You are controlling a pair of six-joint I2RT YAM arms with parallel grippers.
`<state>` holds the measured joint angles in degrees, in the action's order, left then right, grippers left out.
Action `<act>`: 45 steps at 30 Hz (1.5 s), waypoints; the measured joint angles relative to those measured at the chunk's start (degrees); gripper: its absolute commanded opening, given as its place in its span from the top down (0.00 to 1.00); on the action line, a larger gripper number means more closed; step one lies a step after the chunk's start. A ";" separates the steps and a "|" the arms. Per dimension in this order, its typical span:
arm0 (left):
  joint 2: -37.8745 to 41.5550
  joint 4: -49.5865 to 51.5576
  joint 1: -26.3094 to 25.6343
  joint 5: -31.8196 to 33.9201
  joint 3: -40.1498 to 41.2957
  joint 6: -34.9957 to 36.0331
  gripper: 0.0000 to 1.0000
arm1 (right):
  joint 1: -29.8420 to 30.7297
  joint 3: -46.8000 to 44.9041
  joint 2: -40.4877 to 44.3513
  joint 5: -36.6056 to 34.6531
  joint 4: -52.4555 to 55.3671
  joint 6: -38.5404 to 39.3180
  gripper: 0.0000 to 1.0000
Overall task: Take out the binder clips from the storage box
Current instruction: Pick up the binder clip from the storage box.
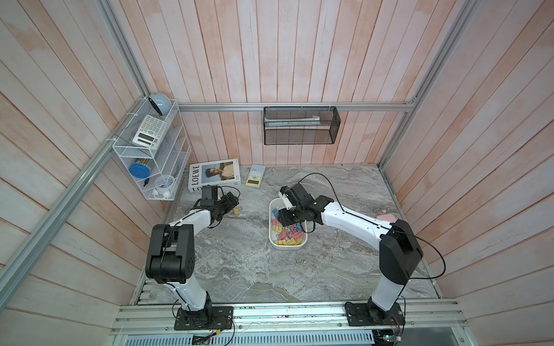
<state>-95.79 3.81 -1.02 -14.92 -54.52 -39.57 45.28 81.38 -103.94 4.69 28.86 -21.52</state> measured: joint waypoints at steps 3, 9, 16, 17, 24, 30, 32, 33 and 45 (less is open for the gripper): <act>6.36 2.95 0.00 -0.02 1.79 -0.11 0.00 | -0.13 3.37 -4.11 1.51 1.46 0.15 0.58; 18.88 9.92 0.00 0.79 4.59 0.35 0.00 | -1.44 7.98 -9.70 3.91 4.31 -0.31 0.71; 26.82 16.11 0.00 2.62 4.92 0.76 0.00 | -2.62 9.35 -12.59 6.01 5.73 -0.76 0.71; 27.30 16.85 0.00 2.93 4.92 0.92 0.00 | -2.62 9.73 -13.11 6.21 5.75 -0.79 0.72; 28.50 21.42 0.00 3.45 4.92 1.25 0.00 | -2.69 10.32 -14.47 7.21 5.66 -1.75 0.90; 30.45 22.82 -0.07 3.43 4.92 1.40 0.00 | -2.82 11.19 -14.47 8.11 5.16 -2.69 1.00; 30.84 23.21 -0.15 3.43 4.92 1.40 0.00 | -2.86 11.17 -14.47 8.17 5.16 -2.89 1.00; 30.97 23.41 -0.17 3.43 4.92 1.42 0.00 | -2.91 11.13 -14.45 8.28 5.07 -2.95 1.00; 31.36 24.09 -4.20 4.74 4.04 1.42 0.00 | -4.63 4.00 1.03 9.16 0.57 -5.51 1.00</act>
<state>-64.42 27.90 -5.21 -10.17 -50.48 -38.15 40.64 85.38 -102.91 13.85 29.43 -27.03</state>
